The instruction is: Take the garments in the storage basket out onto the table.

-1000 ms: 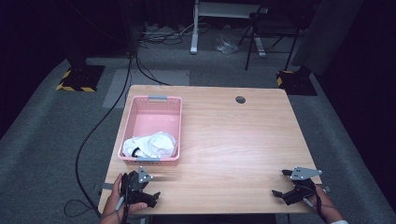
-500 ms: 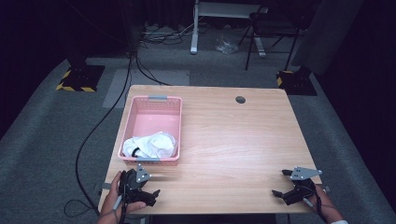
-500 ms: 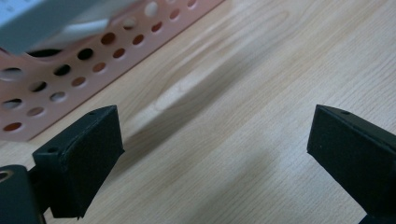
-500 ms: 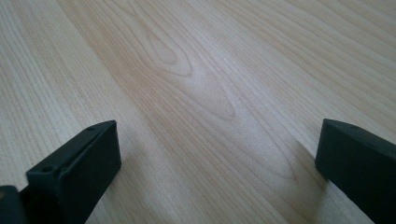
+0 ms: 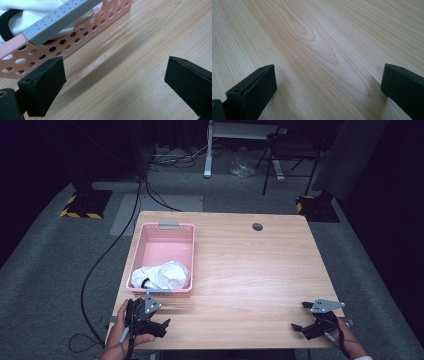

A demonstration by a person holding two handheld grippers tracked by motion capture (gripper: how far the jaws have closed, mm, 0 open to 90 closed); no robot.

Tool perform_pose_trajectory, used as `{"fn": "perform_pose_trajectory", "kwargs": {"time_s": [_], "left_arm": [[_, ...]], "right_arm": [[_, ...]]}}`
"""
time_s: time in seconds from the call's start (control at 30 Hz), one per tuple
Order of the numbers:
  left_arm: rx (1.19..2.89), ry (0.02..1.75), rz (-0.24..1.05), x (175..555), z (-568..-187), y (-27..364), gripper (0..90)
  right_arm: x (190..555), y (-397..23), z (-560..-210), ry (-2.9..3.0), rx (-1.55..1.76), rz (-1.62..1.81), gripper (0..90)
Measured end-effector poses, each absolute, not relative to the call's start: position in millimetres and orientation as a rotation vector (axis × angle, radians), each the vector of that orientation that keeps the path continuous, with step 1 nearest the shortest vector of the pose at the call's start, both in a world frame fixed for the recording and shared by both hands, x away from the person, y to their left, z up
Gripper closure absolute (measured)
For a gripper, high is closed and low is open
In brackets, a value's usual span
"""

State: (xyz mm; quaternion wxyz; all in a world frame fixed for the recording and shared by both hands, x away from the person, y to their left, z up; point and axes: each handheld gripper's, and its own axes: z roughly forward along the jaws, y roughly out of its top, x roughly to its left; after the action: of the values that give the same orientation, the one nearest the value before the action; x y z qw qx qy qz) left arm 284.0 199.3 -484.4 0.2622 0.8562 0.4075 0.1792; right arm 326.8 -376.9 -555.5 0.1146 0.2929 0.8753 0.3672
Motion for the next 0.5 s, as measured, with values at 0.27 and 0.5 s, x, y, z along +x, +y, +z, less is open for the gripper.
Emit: {"fn": "perform_pose_trajectory", "kwargs": {"time_s": [0.27,0.5], "left_arm": [[2.296,1.086,0.501,287,-475,199,2.7],[2.285,1.083,0.511,291,-469,198,2.8]], "right_arm": [[327,-377,-555,2.566,0.858,1.076,0.2],[327,-377,-555,2.566,0.859,1.076,0.2]]}}
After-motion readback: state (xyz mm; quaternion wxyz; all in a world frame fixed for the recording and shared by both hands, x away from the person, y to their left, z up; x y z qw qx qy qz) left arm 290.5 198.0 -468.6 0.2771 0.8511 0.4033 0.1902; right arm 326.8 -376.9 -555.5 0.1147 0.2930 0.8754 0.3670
